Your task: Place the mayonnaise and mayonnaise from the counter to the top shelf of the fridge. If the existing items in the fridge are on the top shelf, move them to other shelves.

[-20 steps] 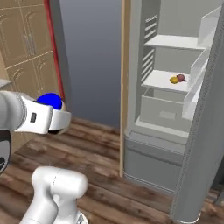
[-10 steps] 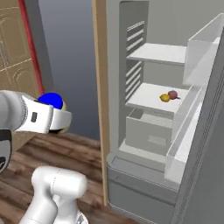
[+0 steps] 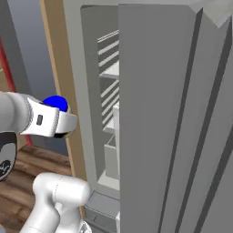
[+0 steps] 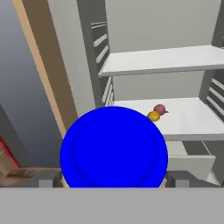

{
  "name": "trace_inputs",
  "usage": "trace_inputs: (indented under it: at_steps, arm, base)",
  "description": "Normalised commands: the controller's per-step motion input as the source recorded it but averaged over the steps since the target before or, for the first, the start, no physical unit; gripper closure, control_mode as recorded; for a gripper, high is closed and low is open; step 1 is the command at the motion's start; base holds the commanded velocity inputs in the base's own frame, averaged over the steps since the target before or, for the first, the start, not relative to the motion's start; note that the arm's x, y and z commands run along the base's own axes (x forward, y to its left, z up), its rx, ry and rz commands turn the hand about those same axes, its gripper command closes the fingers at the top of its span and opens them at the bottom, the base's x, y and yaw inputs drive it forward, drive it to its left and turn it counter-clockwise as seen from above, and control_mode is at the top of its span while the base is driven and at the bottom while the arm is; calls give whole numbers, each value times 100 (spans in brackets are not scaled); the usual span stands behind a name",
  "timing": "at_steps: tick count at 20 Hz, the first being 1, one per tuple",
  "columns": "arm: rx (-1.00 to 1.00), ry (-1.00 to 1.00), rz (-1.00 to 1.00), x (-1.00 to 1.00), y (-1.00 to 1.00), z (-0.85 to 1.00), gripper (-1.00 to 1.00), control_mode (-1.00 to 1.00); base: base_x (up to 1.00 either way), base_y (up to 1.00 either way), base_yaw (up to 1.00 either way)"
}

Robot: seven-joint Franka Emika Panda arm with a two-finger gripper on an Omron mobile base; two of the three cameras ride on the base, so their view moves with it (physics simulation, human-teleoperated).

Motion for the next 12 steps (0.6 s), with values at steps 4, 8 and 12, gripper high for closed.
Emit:
trace_inputs:
  at_steps: [4,8,12]
  arm:
    - [0,0,-5,5,-16,24,100,-100]
    - [0,-7,-17,33,-63,99,100,-100]
    - [0,-12,-15,63,-58,91,100,-100]
  base:
    - [25,-47,-12]
    - [0,0,0]
    - [0,0,0]
